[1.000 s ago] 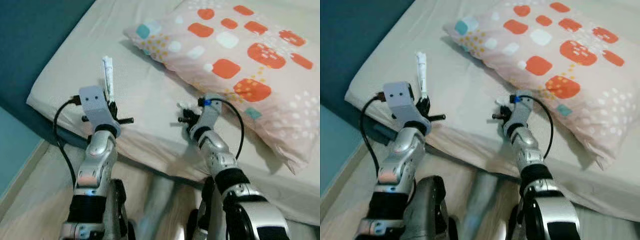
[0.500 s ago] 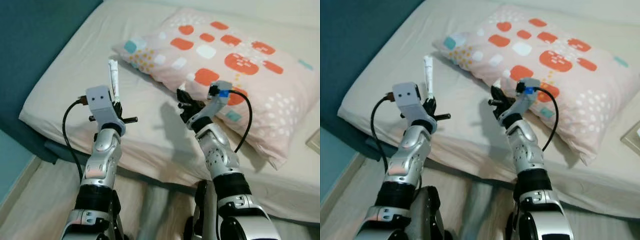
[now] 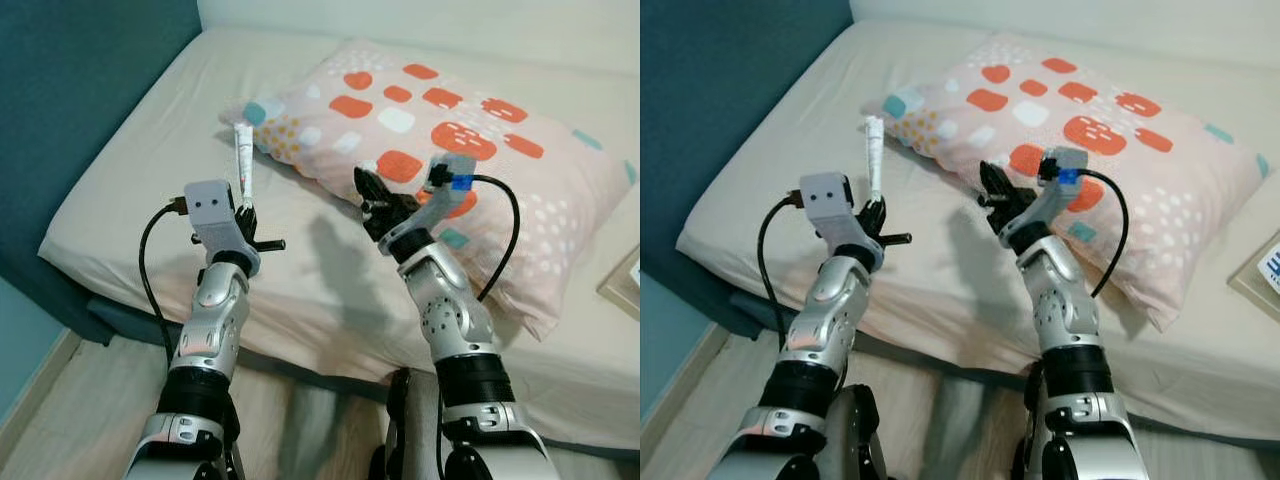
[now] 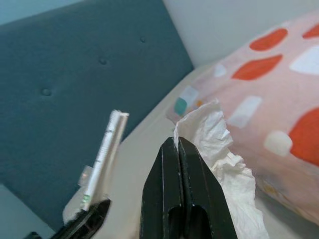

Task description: Clean up the room

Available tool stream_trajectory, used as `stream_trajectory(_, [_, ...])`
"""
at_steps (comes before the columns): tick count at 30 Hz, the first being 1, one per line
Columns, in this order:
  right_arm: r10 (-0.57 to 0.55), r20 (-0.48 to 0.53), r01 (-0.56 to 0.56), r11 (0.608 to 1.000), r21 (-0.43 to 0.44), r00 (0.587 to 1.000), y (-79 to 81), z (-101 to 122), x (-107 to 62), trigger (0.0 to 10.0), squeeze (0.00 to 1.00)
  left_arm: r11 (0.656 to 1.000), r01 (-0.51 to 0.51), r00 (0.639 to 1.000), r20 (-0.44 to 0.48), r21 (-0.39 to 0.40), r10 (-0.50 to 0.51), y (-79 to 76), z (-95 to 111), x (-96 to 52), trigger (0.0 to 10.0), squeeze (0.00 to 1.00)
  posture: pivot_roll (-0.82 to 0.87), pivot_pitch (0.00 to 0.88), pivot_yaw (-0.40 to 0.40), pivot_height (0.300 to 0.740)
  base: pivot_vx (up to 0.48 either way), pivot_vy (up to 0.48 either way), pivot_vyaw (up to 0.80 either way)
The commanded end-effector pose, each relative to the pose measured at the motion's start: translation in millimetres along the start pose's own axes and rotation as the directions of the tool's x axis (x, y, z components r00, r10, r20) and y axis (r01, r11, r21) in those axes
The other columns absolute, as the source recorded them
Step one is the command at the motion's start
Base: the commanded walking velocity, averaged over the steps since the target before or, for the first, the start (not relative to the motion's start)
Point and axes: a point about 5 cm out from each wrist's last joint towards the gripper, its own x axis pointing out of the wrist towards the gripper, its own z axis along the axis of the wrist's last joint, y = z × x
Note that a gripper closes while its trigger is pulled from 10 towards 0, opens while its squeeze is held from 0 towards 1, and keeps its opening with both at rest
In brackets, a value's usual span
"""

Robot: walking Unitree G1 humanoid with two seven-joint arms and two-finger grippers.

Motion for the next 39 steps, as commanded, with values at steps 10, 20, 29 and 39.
stream_trajectory(10, [-0.003,-0.045,0.004,1.000,0.009,0.999,0.8,-6,-8.9,0.0,0.00,1.000,0.004,0.997,-0.080,-0.021,-0.005,6.4,-26,-8.5,10.0,0.00,-0.04,0.121,0.024,0.540,0.000,0.000,0.00])
stream_trajectory(20, [-0.091,-0.154,0.091,0.996,-0.007,0.984,-19.7,-35,-37.3,0.0,0.00,0.999,-0.048,0.992,-0.117,-0.021,0.045,32.2,-38,-15.8,10.0,0.00,-0.04,0.104,0.028,0.575,0.000,0.000,0.00])
stream_trajectory(29, [-0.142,-0.225,0.144,0.990,-0.008,0.964,-30.4,-56,-59.9,0.0,0.00,0.996,-0.070,0.988,-0.137,0.048,0.076,52.5,-43,-24.1,10.0,0.00,-0.03,0.096,0.032,0.610,-0.267,0.000,0.00])
stream_trajectory(39, [-0.188,-0.311,0.190,0.982,-0.024,0.932,-42.3,-80,-78.1,0.0,0.00,0.997,-0.059,0.981,-0.182,0.058,0.069,65.2,-66,-44.1,10.0,0.00,-0.03,0.087,0.032,0.645,-0.048,0.000,0.00])
